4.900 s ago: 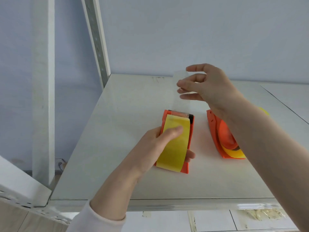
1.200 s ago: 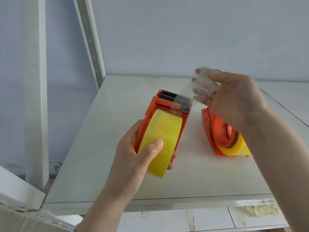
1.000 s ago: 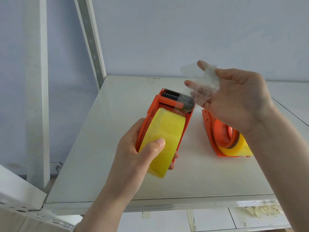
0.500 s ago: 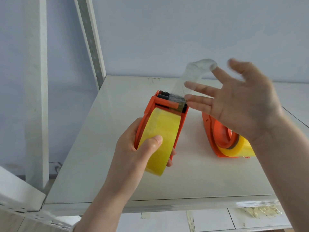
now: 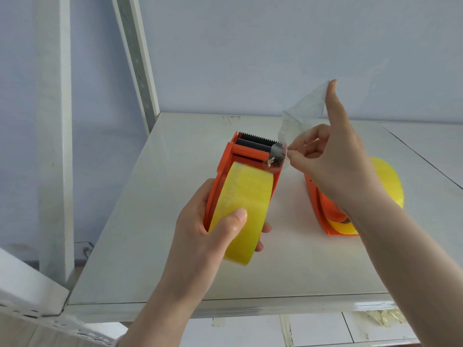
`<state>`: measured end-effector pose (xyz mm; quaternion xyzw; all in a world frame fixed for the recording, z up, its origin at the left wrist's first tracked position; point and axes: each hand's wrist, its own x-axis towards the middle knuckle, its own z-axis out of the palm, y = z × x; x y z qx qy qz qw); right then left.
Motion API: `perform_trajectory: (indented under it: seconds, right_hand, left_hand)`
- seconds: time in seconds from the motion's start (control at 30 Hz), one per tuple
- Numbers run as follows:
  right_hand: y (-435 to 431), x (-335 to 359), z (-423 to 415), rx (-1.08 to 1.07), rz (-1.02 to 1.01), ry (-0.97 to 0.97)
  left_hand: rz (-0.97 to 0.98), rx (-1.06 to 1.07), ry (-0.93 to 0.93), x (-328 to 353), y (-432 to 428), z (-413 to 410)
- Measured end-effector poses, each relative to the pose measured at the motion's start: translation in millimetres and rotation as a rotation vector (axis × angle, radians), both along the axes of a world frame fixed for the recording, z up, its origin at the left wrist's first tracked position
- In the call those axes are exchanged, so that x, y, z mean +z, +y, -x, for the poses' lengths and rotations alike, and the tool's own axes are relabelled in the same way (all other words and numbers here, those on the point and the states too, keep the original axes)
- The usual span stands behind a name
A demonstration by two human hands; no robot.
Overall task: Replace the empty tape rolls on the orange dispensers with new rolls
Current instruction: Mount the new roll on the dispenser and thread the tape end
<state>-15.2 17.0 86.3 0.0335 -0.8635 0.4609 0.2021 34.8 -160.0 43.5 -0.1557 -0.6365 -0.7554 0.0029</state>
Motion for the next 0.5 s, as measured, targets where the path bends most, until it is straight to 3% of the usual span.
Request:
perform_trajectory:
  seconds: [0.3, 0.5]
  right_hand:
    - [-4.6, 4.7, 1.6, 0.05, -0.082, 0.081]
    - [-9.4, 6.1, 1.1, 0.116, 0.075, -0.034]
  left_hand:
    - [0.002, -0.028, 0.025, 0.3, 1.7, -0.3]
    - [0.004, -0.026, 0.027, 0.8, 3.6, 0.6]
